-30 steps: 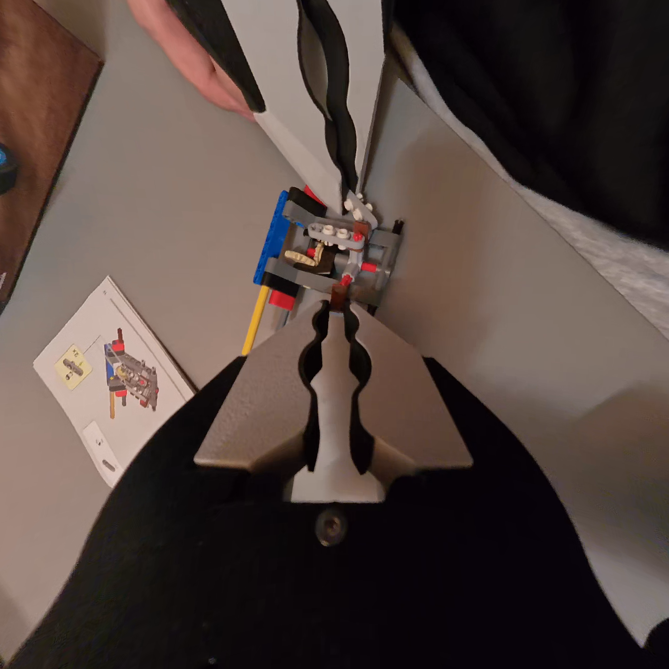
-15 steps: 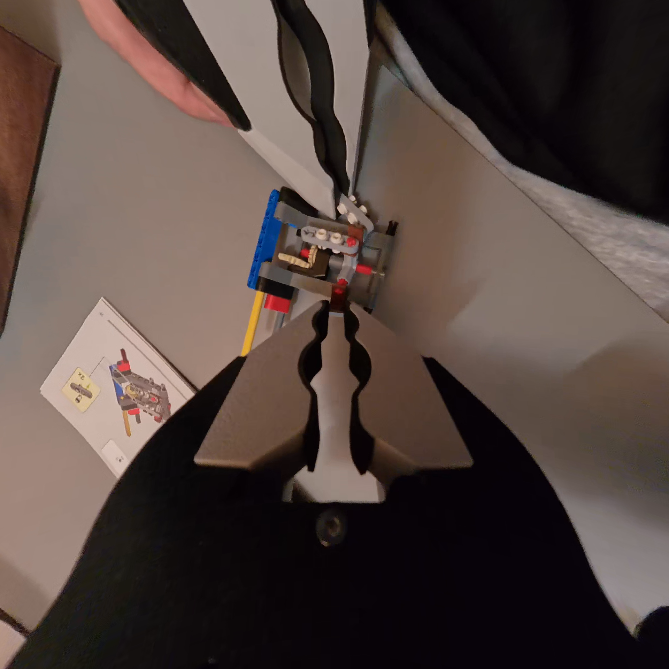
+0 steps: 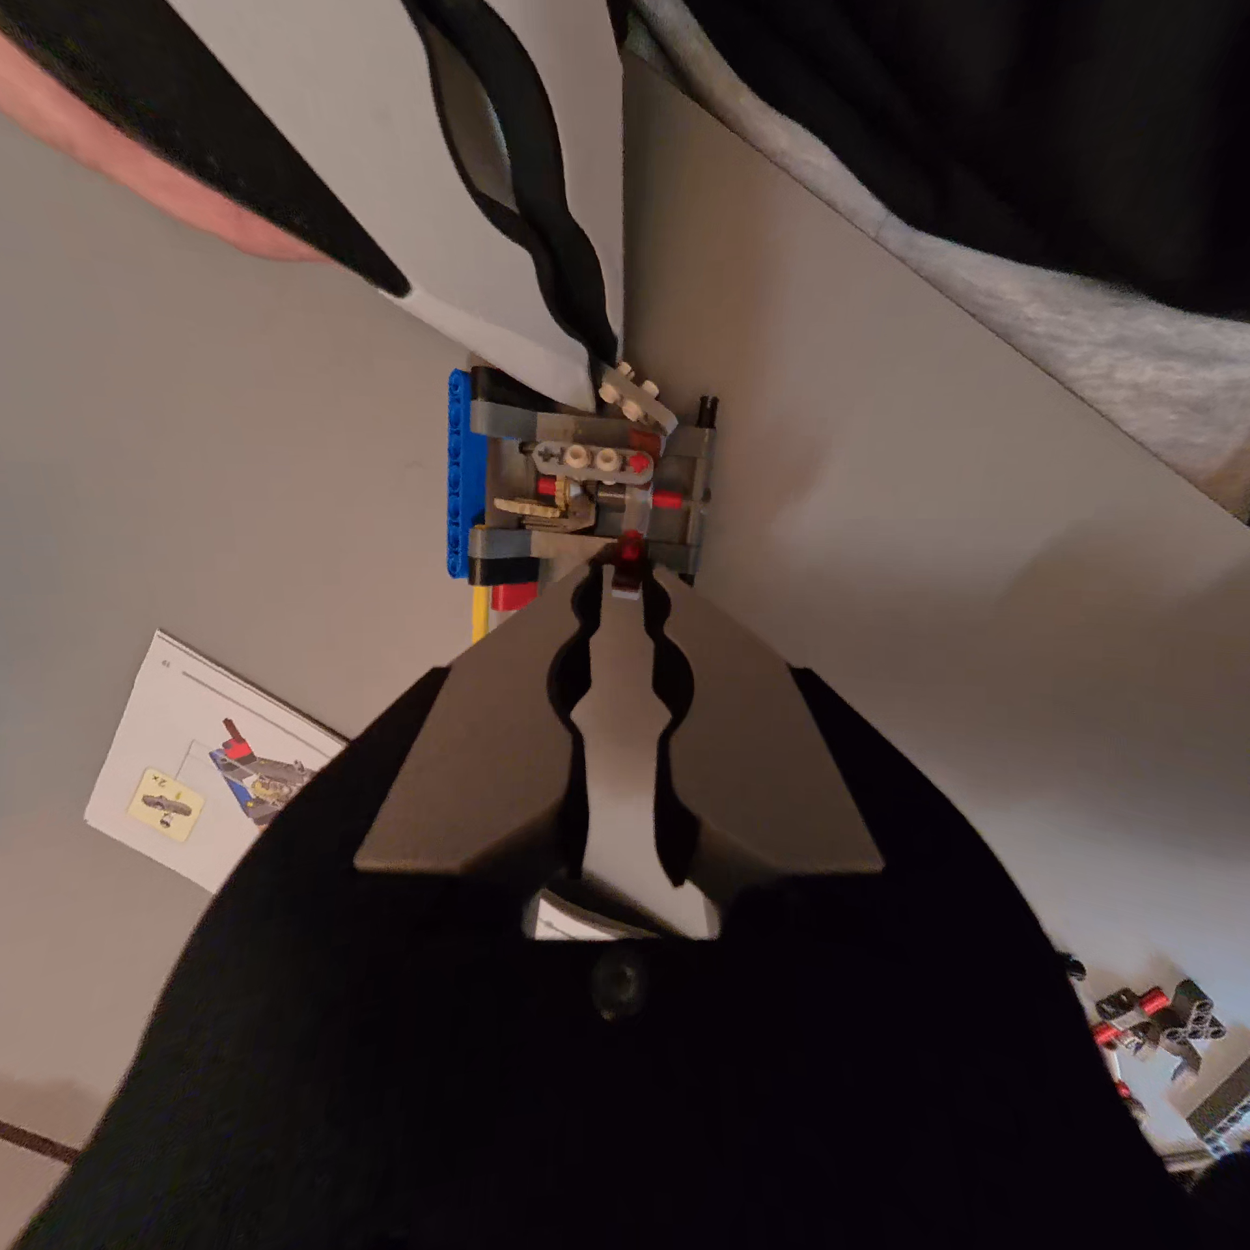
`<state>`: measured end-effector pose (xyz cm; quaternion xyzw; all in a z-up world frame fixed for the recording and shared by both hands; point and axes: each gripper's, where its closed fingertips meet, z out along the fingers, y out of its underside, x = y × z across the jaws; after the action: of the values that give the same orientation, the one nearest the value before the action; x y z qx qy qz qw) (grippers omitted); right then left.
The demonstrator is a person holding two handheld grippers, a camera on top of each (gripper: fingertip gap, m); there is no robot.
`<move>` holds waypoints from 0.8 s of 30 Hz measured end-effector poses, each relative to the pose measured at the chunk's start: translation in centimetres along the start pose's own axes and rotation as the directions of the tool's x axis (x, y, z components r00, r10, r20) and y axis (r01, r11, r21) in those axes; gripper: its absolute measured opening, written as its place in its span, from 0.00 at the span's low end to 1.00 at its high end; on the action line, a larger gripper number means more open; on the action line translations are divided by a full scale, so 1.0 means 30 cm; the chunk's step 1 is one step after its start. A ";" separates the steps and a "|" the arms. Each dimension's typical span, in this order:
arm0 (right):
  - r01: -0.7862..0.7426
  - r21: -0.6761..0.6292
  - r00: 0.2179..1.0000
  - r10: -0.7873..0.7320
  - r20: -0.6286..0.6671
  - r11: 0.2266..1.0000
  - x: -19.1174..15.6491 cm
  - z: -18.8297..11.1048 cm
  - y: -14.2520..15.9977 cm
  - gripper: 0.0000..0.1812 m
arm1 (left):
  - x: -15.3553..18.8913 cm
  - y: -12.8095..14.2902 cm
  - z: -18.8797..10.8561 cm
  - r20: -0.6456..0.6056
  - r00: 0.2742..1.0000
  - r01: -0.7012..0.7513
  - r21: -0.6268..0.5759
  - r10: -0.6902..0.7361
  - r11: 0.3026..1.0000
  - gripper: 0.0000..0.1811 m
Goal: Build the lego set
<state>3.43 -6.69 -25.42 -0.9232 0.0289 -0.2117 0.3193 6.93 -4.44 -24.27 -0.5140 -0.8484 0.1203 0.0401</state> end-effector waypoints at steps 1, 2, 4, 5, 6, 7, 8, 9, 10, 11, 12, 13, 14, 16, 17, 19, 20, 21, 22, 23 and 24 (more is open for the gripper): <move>-0.001 0.001 1.000 0.001 0.000 1.000 0.000 0.000 0.000 0.01 | 0.000 0.003 0.001 0.000 1.000 0.002 -0.010 -0.002 1.000 0.05; -0.002 0.002 1.000 0.002 -0.001 1.000 0.000 0.000 0.000 0.00 | 0.000 0.005 0.000 0.004 1.000 0.003 -0.016 -0.003 1.000 0.05; -0.001 0.004 1.000 0.001 -0.001 1.000 0.000 0.000 0.000 0.01 | 0.000 0.001 -0.003 0.018 1.000 0.007 -0.007 -0.007 1.000 0.06; -0.001 0.005 1.000 0.001 -0.001 1.000 0.000 0.000 0.000 0.01 | 0.002 0.002 -0.004 0.022 1.000 0.014 -0.006 -0.014 1.000 0.06; -0.002 0.007 1.000 0.002 0.000 1.000 0.000 0.000 0.000 0.01 | 0.007 0.003 -0.006 0.024 0.999 0.021 -0.007 -0.021 1.000 0.07; -0.004 0.009 1.000 0.004 0.002 1.000 0.000 0.000 0.000 0.01 | 0.011 0.004 -0.008 0.028 0.999 0.028 -0.004 -0.028 1.000 0.07; -0.006 0.012 1.000 0.006 0.003 1.000 0.000 0.000 0.000 0.01 | 0.013 0.002 -0.011 0.036 0.999 0.033 0.007 -0.033 0.999 0.07; -0.009 0.014 1.000 0.009 0.004 1.000 0.000 -0.001 0.000 0.01 | 0.014 -0.001 -0.013 0.044 0.998 0.036 0.021 -0.037 0.999 0.07; -0.010 0.016 1.000 0.009 0.005 1.000 0.000 0.000 0.000 0.01 | 0.015 -0.002 -0.015 0.050 0.998 0.039 0.033 -0.040 0.999 0.06; -0.009 0.016 1.000 0.009 0.005 1.000 0.000 -0.001 0.000 0.01 | 0.015 0.002 -0.019 0.058 0.997 0.046 0.038 -0.048 0.998 0.06; -0.008 0.016 1.000 0.008 0.004 1.000 0.000 0.000 0.000 0.01 | 0.012 0.008 -0.023 0.070 0.996 0.054 0.038 -0.057 0.998 0.07; -0.008 0.016 1.000 0.008 0.004 1.000 0.000 0.000 0.000 0.01 | 0.008 0.013 -0.029 0.083 0.995 0.060 0.042 -0.064 0.997 0.07; -0.008 0.015 1.000 0.008 0.004 1.000 0.000 0.000 0.000 0.01 | 0.004 0.012 -0.035 0.095 0.993 0.066 0.061 -0.072 0.996 0.06; -0.007 0.015 1.000 0.007 0.004 1.000 0.000 -0.001 0.000 0.01 | -0.001 -0.005 -0.045 0.106 0.990 0.081 0.121 -0.094 0.989 0.06; -0.007 0.015 1.000 0.006 0.004 1.000 0.000 0.000 -0.001 0.01 | -0.003 -0.008 -0.048 0.108 0.989 0.089 0.138 -0.105 0.986 0.07; -0.006 0.013 1.000 0.006 0.004 1.000 0.000 0.000 0.000 0.01 | -0.008 0.004 -0.054 0.128 0.983 0.112 0.141 -0.131 0.984 0.08; -0.004 0.013 1.000 0.004 0.003 1.000 0.000 0.000 -0.001 0.01 | -0.009 0.016 -0.060 0.137 0.979 0.133 0.141 -0.152 0.981 0.07; -0.003 0.013 1.000 0.003 0.002 1.000 0.000 -0.001 -0.001 0.01 | -0.007 0.030 -0.067 0.142 0.973 0.164 0.143 -0.184 0.976 0.07; -0.003 0.013 1.000 0.003 0.002 1.000 0.000 0.000 0.000 0.01 | 0.002 0.045 -0.073 0.137 0.965 0.206 0.148 -0.226 0.967 0.08; -0.001 0.013 1.000 0.001 0.001 1.000 -0.001 0.000 -0.001 0.01 | 0.017 0.057 -0.075 0.122 0.954 0.254 0.157 -0.274 0.954 0.09; 0.000 0.013 1.000 0.000 -0.001 1.000 0.000 0.000 -0.001 0.01 | 0.031 0.070 -0.073 0.113 0.939 0.304 0.168 -0.325 0.938 0.09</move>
<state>3.42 -6.68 -25.41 -0.9211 0.0274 -0.2124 0.3253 8.74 -2.32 -22.71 -0.3573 -0.9092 0.2105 0.0379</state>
